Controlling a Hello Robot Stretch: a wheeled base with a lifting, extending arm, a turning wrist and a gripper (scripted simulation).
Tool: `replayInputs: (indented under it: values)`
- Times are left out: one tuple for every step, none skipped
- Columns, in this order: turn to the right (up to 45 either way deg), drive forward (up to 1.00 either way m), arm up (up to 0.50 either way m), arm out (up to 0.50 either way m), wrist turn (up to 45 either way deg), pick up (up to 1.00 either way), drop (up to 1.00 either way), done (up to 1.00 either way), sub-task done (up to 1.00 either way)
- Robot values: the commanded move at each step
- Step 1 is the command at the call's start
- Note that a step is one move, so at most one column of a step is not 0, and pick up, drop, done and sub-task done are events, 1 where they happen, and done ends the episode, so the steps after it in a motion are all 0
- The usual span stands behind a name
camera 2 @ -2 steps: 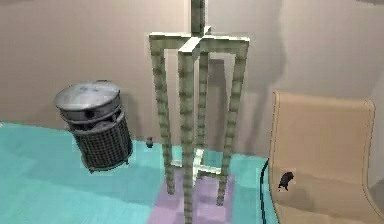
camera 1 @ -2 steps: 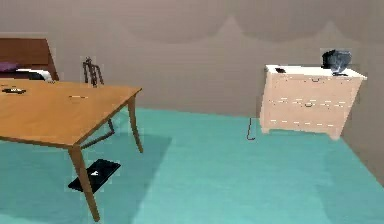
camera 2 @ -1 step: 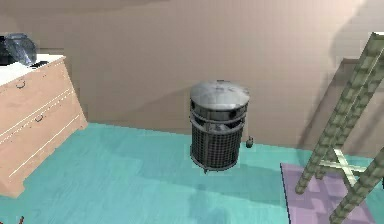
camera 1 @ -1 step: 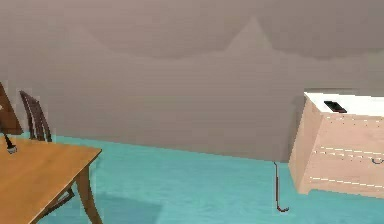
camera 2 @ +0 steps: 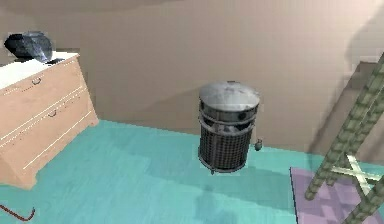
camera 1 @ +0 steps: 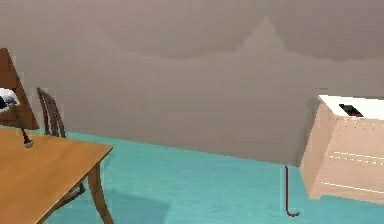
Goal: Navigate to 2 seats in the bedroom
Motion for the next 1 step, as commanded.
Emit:
replayInputs:
  values:
    - [0.0,1.0,0.0,0.0,0.0,0.0,0.0,0.0,0.0]
